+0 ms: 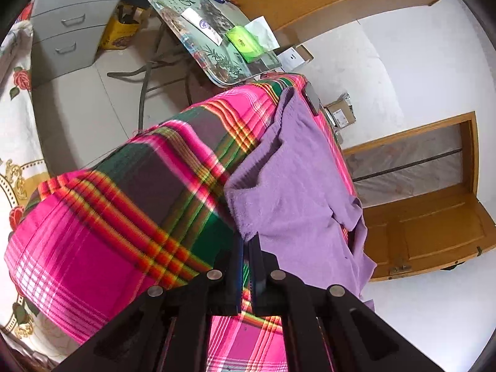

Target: Fold clothes

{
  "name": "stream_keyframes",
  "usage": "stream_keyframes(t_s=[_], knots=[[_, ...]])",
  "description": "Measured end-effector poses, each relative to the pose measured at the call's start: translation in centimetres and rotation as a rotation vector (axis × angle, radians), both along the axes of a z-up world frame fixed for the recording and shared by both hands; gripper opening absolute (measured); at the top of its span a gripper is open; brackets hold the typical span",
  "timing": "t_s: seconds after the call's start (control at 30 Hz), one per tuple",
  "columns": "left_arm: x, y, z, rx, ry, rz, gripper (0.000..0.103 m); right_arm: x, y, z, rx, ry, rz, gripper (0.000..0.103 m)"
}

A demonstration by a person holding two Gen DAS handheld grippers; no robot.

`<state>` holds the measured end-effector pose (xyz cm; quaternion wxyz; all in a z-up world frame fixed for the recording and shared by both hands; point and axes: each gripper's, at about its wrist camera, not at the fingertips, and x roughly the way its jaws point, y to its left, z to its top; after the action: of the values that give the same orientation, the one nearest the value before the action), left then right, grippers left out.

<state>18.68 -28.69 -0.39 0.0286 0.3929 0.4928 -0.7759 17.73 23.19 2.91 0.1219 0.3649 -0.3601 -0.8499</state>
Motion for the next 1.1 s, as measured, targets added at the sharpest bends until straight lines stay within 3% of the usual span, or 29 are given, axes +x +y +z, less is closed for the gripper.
stream_keyframes(t_s=[0.33, 0.43, 0.7, 0.87, 1.1], knots=[[1.2, 0.2, -0.4, 0.004, -0.014, -0.004, 0.003, 1.6, 0.0, -0.7, 0.038, -0.033, 0.012, 0.003], [1.2, 0.2, 0.0, -0.034, -0.010, -0.008, 0.003, 0.9, -0.5, -0.7, 0.056, -0.040, 0.021, 0.003], [0.9, 0.0, -1.5, -0.014, -0.063, -0.021, 0.003, -0.3, -1.1, -2.6, 0.119, -0.131, 0.069, 0.003], [0.9, -0.3, 0.0, -0.075, -0.039, -0.044, 0.010, -0.6, -1.9, -1.4, 0.257, -0.125, 0.126, 0.006], [0.0, -2.2, 3.5, -0.178, 0.013, -0.029, 0.017, -0.6, -2.5, 0.4, 0.344, -0.132, 0.292, 0.012]])
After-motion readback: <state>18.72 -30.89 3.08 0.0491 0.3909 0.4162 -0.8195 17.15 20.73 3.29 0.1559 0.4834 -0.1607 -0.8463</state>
